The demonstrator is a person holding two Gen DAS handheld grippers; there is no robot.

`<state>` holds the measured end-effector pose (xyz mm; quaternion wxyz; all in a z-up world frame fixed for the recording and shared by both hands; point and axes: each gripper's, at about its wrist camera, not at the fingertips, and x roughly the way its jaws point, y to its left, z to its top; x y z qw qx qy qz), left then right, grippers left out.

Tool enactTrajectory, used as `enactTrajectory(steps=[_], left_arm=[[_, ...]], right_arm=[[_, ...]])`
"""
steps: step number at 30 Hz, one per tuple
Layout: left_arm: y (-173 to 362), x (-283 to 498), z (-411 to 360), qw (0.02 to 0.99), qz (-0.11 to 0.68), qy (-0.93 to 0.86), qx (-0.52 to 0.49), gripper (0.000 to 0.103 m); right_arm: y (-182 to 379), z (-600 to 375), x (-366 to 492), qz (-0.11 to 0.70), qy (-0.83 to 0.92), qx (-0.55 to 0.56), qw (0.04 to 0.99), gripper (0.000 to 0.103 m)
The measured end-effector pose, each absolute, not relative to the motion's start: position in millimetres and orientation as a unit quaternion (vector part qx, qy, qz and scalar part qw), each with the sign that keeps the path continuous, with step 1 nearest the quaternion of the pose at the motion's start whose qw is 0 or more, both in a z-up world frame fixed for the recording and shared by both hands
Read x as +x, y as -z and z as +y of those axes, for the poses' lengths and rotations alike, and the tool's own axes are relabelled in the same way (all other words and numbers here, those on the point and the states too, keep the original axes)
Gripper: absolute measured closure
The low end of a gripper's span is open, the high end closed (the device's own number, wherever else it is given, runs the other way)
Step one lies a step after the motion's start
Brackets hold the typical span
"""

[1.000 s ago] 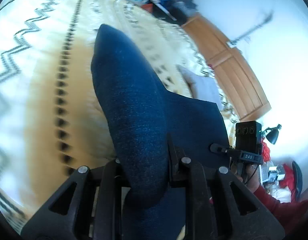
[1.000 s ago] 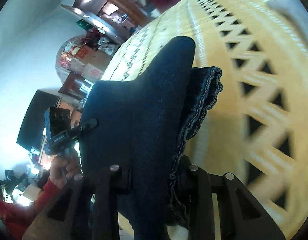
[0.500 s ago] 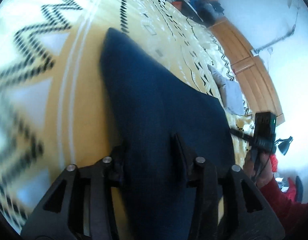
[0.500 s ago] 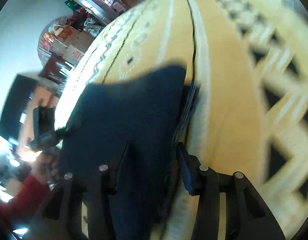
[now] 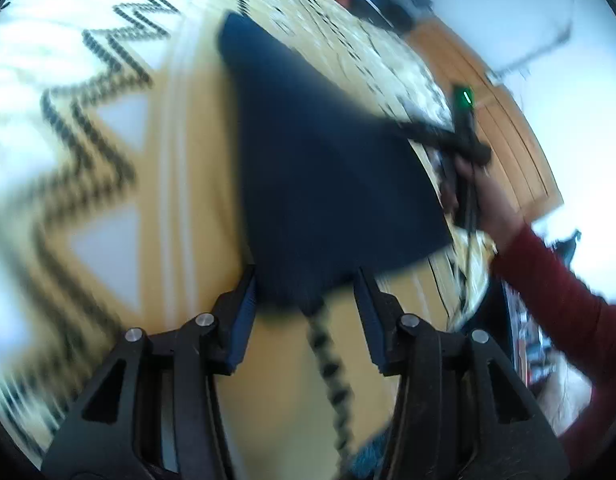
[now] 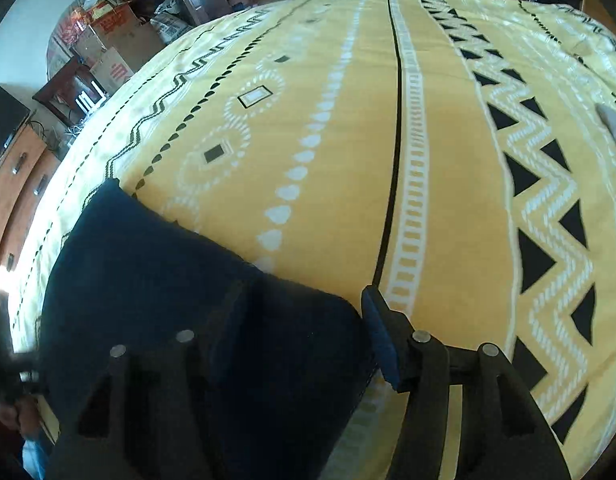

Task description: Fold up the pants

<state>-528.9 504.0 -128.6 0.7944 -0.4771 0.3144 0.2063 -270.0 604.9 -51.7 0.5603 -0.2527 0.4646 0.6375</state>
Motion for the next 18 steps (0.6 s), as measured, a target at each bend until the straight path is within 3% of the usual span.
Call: enactTrajectory(steps=[6, 12, 15, 18], left_arm=[[115, -528, 488, 0.802, 0.306, -0.189, -0.477, 0.056], [63, -480, 531, 0.829, 0.315, -0.323, -0.33, 0.048], [68, -410, 561, 0.819, 0.369, -0.352, -0.264, 0.048], [109, -377, 585, 0.77, 0.453, -0.38, -0.24, 0.048]], right_arm=[[36, 583, -269, 0.432, -0.626, -0.26, 0.595, 0.042], [-1, 512, -321, 0.336, -0.615, -0.239, 0.672, 0.042], [11, 505, -360, 0.33, -0.609, -0.254, 0.675, 0.042], [27, 515, -379, 0.34, -0.592, -0.276, 0.677, 0.045]])
